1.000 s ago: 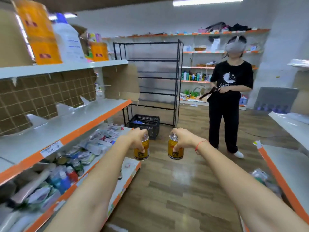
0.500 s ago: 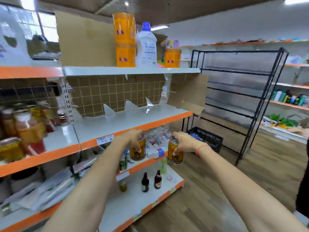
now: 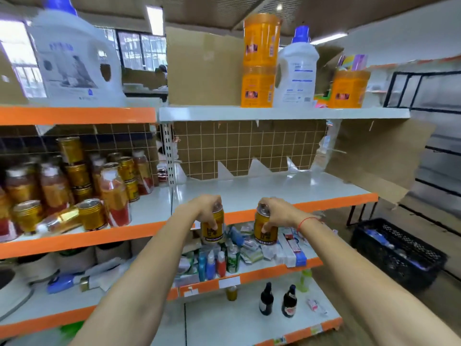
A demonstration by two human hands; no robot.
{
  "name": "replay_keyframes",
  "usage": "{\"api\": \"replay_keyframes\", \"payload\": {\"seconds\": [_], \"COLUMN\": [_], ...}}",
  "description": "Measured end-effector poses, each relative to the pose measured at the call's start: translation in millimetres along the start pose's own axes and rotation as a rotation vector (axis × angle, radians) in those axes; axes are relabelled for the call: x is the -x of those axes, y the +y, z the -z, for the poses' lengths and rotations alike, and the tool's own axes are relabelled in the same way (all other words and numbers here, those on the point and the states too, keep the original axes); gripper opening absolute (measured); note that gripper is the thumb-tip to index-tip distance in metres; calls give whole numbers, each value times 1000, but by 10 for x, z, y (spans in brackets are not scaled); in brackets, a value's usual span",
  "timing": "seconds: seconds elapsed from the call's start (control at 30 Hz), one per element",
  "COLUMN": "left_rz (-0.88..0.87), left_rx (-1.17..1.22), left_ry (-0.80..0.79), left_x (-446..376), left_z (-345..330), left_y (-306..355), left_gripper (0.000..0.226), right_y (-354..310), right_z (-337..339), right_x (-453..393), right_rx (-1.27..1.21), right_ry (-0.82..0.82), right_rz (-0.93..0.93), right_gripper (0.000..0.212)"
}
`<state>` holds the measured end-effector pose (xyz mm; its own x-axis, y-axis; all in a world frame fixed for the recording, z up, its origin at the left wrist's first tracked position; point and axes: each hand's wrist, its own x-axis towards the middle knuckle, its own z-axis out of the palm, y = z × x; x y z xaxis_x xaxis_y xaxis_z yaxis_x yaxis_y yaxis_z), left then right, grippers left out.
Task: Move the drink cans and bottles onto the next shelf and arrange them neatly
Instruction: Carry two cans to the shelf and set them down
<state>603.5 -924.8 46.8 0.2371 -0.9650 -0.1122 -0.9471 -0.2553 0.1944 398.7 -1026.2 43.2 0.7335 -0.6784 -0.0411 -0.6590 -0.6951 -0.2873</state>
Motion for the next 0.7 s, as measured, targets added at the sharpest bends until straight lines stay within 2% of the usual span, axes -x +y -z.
{"api": "replay_keyframes", "payload": {"seconds": [0.37, 0.7], "left_rz": [56, 150], "left_rx": [-38, 21], "left_ry": [84, 27], "left_x": [-817, -1363], "left_z": [306, 99], "left_y": [-760, -1218], "left_gripper": [71, 71], "right_y": [-196, -206], "right_z": [49, -192], "right_x": [-1326, -2222], "right_rx": [-21, 6], "right_ry": [31, -27], "right_rz": [66, 157], "right_gripper": [62, 64]}}
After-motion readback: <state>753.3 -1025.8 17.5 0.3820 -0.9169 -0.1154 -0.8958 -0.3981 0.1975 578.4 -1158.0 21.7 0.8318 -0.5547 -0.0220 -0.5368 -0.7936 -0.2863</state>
